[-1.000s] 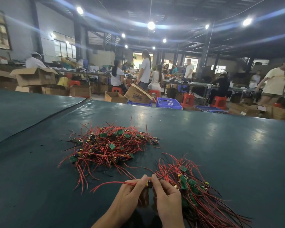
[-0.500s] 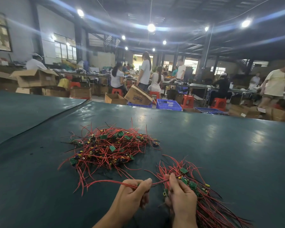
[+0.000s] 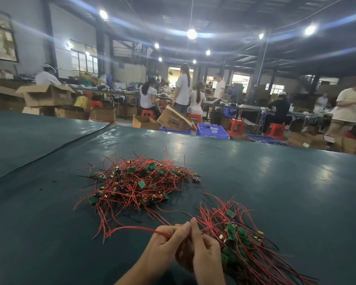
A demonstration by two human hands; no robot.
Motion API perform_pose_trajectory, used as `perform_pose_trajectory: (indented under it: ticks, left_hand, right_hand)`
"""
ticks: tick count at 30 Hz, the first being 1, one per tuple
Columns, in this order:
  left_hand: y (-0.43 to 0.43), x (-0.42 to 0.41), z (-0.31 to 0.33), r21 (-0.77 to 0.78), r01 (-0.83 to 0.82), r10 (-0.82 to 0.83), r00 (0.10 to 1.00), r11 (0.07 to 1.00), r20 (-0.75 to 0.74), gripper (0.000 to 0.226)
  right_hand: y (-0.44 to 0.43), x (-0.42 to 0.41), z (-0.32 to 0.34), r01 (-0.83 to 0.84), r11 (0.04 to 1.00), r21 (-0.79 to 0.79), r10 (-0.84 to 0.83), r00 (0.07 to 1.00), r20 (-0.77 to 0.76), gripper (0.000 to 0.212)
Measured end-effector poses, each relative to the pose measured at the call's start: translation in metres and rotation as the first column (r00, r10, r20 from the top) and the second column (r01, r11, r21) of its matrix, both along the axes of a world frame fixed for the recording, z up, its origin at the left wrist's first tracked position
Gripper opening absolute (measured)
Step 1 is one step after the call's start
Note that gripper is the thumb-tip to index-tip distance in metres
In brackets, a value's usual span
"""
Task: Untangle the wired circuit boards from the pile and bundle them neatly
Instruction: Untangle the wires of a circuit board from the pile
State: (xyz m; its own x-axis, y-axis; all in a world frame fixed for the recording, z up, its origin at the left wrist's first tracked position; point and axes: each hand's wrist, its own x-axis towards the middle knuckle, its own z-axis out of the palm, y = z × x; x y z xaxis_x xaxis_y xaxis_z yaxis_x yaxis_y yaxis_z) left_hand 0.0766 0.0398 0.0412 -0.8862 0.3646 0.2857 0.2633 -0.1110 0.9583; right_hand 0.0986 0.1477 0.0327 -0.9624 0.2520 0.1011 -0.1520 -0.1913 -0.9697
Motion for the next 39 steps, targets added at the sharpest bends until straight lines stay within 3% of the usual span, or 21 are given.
perform_pose_trajectory:
  ticks: [5,12,20,22,26,31,34,37,38,39]
  left_hand:
    - [-0.002,0.004,0.004,-0.031,0.015,-0.014,0.999,0.999,0.041,0.048]
    - [0.003,0.007,0.008,-0.086,-0.002,0.002,1.0,0.996,-0.005,0.047]
    - [-0.006,0.003,0.01,0.009,0.019,-0.02,0.997,1.0,0.074,0.051]
    - [-0.006,0.004,0.01,0.04,0.062,-0.066,0.992,0.997,0.109,0.047]
    - [-0.006,0.008,0.009,0.076,0.113,-0.128,0.965,0.991,0.229,0.042]
    - [-0.012,0.003,0.012,-0.143,0.033,-0.015,0.992,0.989,0.125,0.054]
    - [-0.019,-0.008,0.003,-0.18,-0.265,0.253,0.963,0.947,-0.091,0.052]
    - [-0.033,-0.022,-0.007,-0.283,-0.619,0.498,0.771,0.732,-0.398,0.012]
    - [-0.038,-0.026,-0.009,-0.32,-0.685,0.507,0.712,0.655,-0.486,0.005]
    - [-0.044,-0.03,-0.012,-0.35,-0.728,0.503,0.67,0.589,-0.546,0.014]
  right_hand:
    - [0.008,-0.002,0.002,0.014,0.996,0.084,-0.015,1.0,0.009,0.044]
    - [0.025,-0.007,0.004,0.159,0.986,0.042,-0.16,0.987,0.024,0.054]
    - [0.007,0.004,-0.001,0.073,0.986,0.149,-0.07,0.997,-0.029,0.065]
    - [-0.002,0.007,-0.002,0.031,0.981,0.189,-0.034,0.999,0.014,0.062]
    - [-0.006,0.007,-0.007,0.075,0.991,0.115,-0.095,0.979,0.179,0.058]
    - [0.003,0.005,-0.001,0.19,0.982,-0.011,-0.183,0.956,0.232,0.057]
    - [0.015,0.001,0.005,0.272,0.95,-0.151,-0.225,0.936,0.271,0.06]
    - [0.026,-0.003,0.008,0.32,0.903,-0.286,-0.238,0.928,0.287,0.062]
    - [0.028,-0.005,0.007,0.321,0.884,-0.341,-0.229,0.931,0.283,0.062]
    - [0.03,-0.006,0.006,0.315,0.867,-0.387,-0.215,0.936,0.28,0.062]
